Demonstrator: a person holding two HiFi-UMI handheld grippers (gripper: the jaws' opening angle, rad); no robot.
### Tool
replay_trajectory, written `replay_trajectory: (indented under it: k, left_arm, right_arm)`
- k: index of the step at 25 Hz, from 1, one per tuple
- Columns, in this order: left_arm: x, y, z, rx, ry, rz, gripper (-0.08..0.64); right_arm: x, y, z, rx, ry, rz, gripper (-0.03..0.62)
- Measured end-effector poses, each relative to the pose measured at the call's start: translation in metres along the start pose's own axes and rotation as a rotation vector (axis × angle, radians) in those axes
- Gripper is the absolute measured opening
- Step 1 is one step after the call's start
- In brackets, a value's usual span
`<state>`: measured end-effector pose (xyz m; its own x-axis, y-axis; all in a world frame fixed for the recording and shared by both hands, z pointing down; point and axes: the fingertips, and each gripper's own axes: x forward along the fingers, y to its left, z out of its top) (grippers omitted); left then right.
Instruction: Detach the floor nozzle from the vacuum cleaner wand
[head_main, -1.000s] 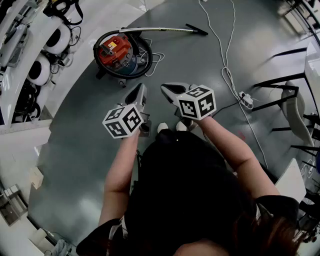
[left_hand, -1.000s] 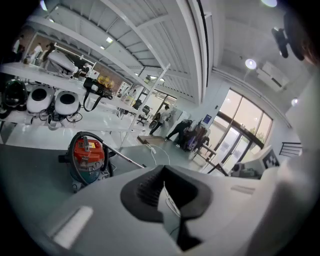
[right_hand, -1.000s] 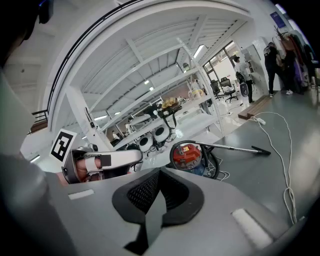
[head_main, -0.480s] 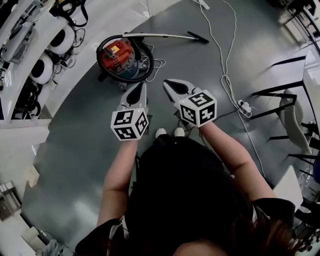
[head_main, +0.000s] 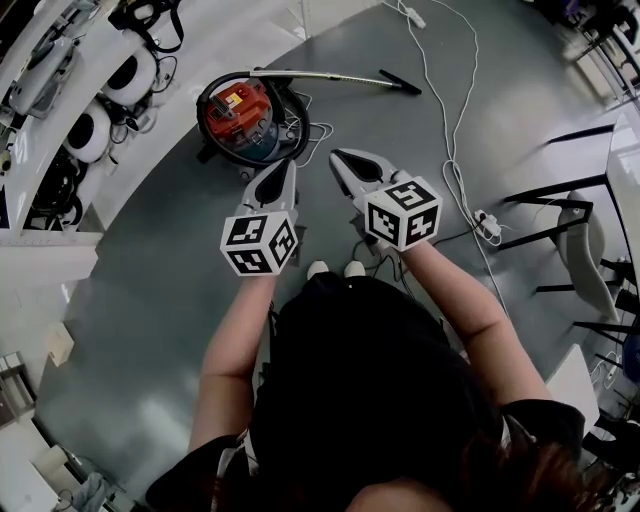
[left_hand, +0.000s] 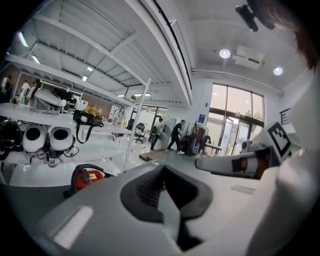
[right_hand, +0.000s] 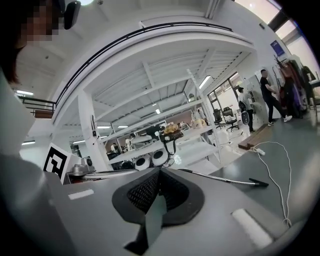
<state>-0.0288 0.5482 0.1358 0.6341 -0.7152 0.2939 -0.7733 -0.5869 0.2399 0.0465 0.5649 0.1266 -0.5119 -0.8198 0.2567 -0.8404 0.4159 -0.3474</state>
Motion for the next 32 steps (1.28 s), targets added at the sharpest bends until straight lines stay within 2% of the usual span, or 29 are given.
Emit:
replay_trajectory:
  k: [4, 13, 17, 23, 26, 32]
  left_arm:
    - [0.008, -0.007, 0.000, 0.018, 0.005, 0.018, 0.011]
    - [0.032, -0.020, 0.020, 0.063, -0.029, 0.037, 0.011]
    - [0.038, -0.009, 0.025, 0.030, -0.048, 0.060, 0.011]
    - [0.052, 0.008, 0.022, 0.011, -0.020, 0.060, 0.011]
    - [0.068, 0.018, 0.033, 0.023, -0.030, 0.043, 0.011]
    - [0.102, 0.053, 0.051, 0.041, -0.017, 0.027, 0.011]
  right_arm:
    - [-0.003, -0.006, 0.011, -0.040, 0.002, 0.033, -0.008]
    - [0.000, -0.029, 0.013, -0.020, 0.001, 0.040, -0.008]
    - [0.012, -0.035, 0.016, 0.006, -0.003, 0.053, -0.008]
    - [0.028, -0.044, 0.016, 0.021, 0.011, 0.036, -0.008]
    - [0.044, -0.049, 0.025, -0.008, 0.007, 0.032, -0.008]
    - [0.096, -0.065, 0.040, -0.003, 0.016, 0.031, -0.008]
